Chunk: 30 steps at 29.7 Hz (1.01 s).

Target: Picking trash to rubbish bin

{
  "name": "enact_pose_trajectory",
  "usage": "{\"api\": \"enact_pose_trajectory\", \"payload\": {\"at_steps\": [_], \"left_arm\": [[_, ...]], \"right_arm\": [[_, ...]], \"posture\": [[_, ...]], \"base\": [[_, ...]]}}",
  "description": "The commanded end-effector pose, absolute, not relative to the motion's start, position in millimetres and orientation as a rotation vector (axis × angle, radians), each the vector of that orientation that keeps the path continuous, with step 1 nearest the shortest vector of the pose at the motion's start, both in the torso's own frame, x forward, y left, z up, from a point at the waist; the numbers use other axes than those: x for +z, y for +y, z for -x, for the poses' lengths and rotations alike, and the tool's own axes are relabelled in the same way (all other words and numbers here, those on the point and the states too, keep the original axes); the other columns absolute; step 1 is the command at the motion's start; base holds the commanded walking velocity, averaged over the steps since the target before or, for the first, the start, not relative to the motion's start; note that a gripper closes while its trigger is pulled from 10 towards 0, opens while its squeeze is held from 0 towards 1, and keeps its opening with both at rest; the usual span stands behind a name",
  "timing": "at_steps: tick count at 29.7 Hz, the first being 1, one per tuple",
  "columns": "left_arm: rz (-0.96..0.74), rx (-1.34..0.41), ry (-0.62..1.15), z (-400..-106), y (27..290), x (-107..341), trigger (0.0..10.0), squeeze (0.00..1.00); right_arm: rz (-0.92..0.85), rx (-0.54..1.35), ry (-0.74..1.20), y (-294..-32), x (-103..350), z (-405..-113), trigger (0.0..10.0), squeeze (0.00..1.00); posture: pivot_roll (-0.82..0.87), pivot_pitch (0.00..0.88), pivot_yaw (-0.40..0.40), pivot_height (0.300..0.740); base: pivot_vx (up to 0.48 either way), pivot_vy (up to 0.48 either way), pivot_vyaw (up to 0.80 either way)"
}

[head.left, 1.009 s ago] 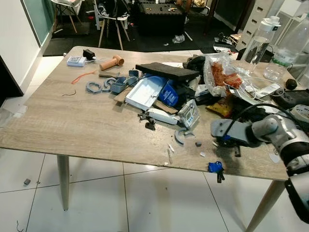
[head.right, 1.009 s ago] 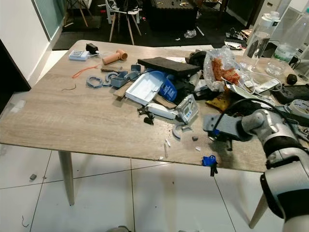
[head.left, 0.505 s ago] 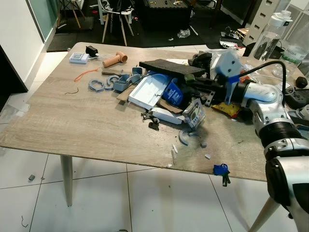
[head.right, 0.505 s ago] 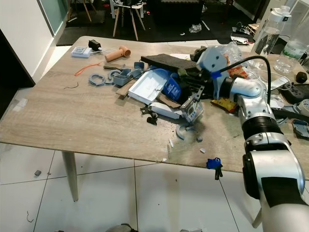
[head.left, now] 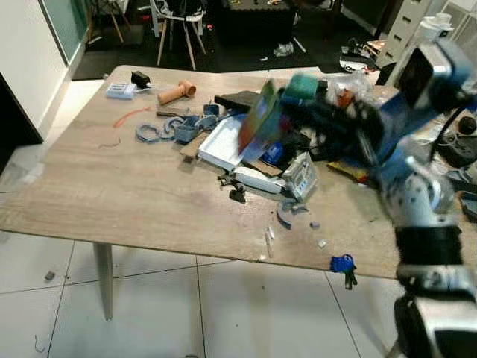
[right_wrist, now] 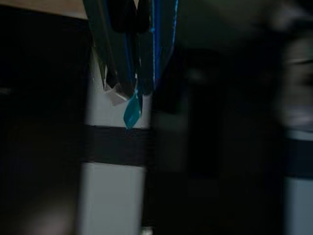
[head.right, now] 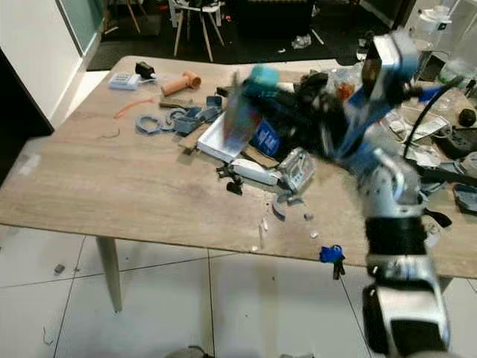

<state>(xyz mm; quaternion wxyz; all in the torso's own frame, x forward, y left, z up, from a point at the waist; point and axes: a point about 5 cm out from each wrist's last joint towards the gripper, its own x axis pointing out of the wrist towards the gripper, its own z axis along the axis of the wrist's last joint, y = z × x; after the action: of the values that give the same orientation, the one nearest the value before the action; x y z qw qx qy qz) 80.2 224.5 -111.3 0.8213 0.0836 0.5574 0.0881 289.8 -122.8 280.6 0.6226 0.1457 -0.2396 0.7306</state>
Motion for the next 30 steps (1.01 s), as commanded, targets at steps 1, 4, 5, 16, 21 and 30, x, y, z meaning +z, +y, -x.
{"api": "enact_pose_trajectory", "payload": {"at_steps": [1, 4, 5, 16, 21, 30], "left_arm": [[-0.156, 0.242, 1.211, -73, 230, -112, 10.0, 0.00], [-0.154, 0.251, 1.212, -73, 232, -112, 10.0, 0.00], [-0.156, 0.251, 1.213, -73, 232, -111, 10.0, 0.00], [-0.157, 0.262, 1.208, -77, 235, -110, 10.0, 0.00], [-0.161, 0.265, 1.209, -77, 236, -110, 10.0, 0.00], [-0.168, 0.258, 1.212, -77, 237, -110, 10.0, 0.00]], "right_arm": [[-0.330, 1.780, -0.426, -97, 259, -277, 10.0, 0.00], [-0.331, 1.809, -0.317, -83, 240, -269, 10.0, 0.00], [-0.318, 1.804, -0.234, -78, 225, -267, 10.0, 0.00], [-0.225, 1.715, 0.379, -71, 103, -245, 10.0, 0.00], [-0.165, 1.646, 0.573, -82, 59, -234, 10.0, 0.00], [0.089, 1.277, 0.823, -106, -11, -234, 10.0, 0.00]], "posture": [[0.09, 0.056, 0.005, 0.740], [0.09, 0.056, 0.005, 0.740], [0.08, 0.054, 0.008, 0.740], [0.08, 0.043, 0.009, 0.740], [0.09, 0.040, 0.009, 0.740], [0.09, 0.038, 0.015, 0.740]], "base": [[0.000, 0.000, 0.00], [0.000, 0.000, 0.00], [0.000, 0.000, 0.00], [-0.316, 0.000, 0.00], [-0.263, 0.000, 0.00], [-0.336, 0.000, 0.00]]}}
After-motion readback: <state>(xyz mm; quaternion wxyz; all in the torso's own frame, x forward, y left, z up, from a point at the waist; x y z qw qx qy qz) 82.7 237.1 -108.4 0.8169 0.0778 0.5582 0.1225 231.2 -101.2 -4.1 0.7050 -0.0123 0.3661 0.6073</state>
